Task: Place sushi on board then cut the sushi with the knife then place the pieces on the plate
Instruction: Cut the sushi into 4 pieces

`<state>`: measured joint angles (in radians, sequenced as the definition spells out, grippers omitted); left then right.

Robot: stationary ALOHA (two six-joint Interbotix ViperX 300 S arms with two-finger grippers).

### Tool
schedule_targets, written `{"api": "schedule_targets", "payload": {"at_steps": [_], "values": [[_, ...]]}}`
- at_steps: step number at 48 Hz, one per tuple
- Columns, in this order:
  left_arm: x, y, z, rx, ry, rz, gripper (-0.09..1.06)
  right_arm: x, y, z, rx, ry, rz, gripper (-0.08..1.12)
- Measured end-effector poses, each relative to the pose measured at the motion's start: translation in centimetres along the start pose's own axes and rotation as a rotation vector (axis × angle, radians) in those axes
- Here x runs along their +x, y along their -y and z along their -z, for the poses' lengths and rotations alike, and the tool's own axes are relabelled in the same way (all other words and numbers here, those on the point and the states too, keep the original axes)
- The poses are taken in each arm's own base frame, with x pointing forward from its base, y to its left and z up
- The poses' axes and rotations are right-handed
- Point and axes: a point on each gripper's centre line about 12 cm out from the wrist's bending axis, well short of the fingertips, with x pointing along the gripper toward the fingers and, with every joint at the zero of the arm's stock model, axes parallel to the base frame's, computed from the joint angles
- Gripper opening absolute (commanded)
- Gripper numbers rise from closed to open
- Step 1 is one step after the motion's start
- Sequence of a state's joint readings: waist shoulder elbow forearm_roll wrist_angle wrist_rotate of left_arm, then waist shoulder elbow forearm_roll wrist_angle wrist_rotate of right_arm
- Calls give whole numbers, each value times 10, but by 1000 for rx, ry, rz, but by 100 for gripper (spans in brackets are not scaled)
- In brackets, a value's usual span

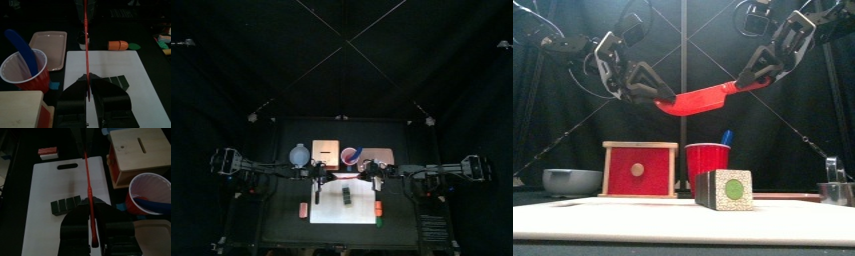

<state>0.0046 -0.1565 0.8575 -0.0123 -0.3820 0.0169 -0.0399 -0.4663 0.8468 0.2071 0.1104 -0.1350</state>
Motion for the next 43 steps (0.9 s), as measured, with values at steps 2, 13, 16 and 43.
{"api": "schedule_targets", "payload": {"at_steps": [2, 13, 16, 43], "values": [[1, 0, 1, -2, -5, 0, 41, 0, 0, 1, 2, 3, -1, 28], [6, 10, 9, -15, -32, 21, 40, 3, -3, 15, 40, -18, -7, 28], [7, 14, 11, -23, -39, 27, 40, 5, -5, 22, 53, -35, -14, 28], [30, 49, 37, -73, -146, 81, 40, 36, -13, 69, 102, -233, -25, 28]]}}
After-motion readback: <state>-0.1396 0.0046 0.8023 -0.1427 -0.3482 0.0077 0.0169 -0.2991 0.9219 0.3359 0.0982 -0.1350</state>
